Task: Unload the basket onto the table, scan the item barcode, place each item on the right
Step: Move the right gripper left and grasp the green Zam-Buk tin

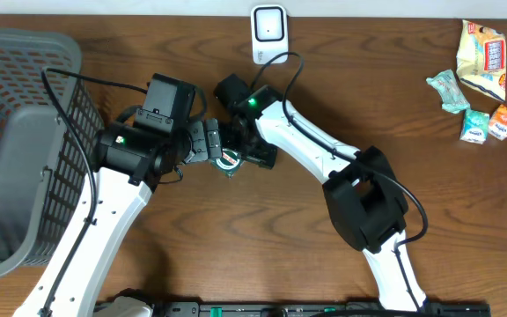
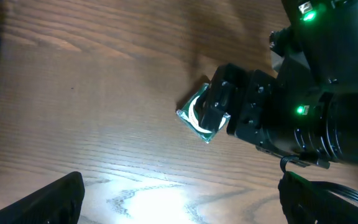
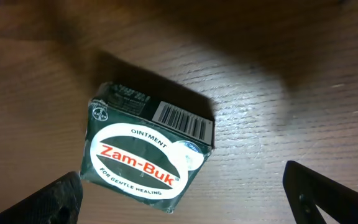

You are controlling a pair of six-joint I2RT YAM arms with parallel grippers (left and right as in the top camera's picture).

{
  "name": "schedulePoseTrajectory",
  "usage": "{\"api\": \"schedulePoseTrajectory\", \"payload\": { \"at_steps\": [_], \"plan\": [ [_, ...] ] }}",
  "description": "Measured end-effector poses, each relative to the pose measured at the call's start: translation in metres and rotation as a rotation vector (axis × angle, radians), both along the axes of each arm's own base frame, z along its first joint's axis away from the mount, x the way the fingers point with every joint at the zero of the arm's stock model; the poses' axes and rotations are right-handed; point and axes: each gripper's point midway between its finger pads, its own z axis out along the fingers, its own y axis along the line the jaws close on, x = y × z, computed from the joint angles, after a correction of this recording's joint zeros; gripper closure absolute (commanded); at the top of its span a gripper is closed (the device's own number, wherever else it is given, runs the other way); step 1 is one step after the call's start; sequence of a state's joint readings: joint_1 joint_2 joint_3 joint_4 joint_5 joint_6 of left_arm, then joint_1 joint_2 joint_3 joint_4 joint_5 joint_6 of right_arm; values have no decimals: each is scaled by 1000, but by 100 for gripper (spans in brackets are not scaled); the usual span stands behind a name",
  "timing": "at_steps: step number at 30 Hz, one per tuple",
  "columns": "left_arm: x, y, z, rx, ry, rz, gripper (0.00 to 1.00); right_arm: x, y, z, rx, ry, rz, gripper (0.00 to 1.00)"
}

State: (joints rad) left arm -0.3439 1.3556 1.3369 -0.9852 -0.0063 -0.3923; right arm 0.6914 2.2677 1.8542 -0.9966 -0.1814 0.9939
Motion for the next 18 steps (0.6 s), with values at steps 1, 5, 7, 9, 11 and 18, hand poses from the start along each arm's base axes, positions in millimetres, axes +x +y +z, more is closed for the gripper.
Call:
{"api": "schedulePoseTrajectory", "payload": {
  "at_steps": [1, 5, 7, 9, 11, 18],
  "plan": [
    [0, 0, 0, 0, 0, 0, 2, 0, 0, 0, -1, 1, -12, 3],
    [0, 0, 0, 0, 0, 0, 2, 1, 4, 0, 4, 1, -62, 3],
    [0, 0, 0, 0, 0, 0, 2, 1, 8, 0, 5, -8, -83, 2],
    [0, 0, 0, 0, 0, 0, 2, 0, 12, 1, 6, -14, -103, 2],
    [0, 0, 0, 0, 0, 0, 2, 0, 16, 1, 1, -26, -128, 2],
    [0, 0, 0, 0, 0, 0, 2, 4, 20, 1, -22, -78, -189, 3]
  ]
}}
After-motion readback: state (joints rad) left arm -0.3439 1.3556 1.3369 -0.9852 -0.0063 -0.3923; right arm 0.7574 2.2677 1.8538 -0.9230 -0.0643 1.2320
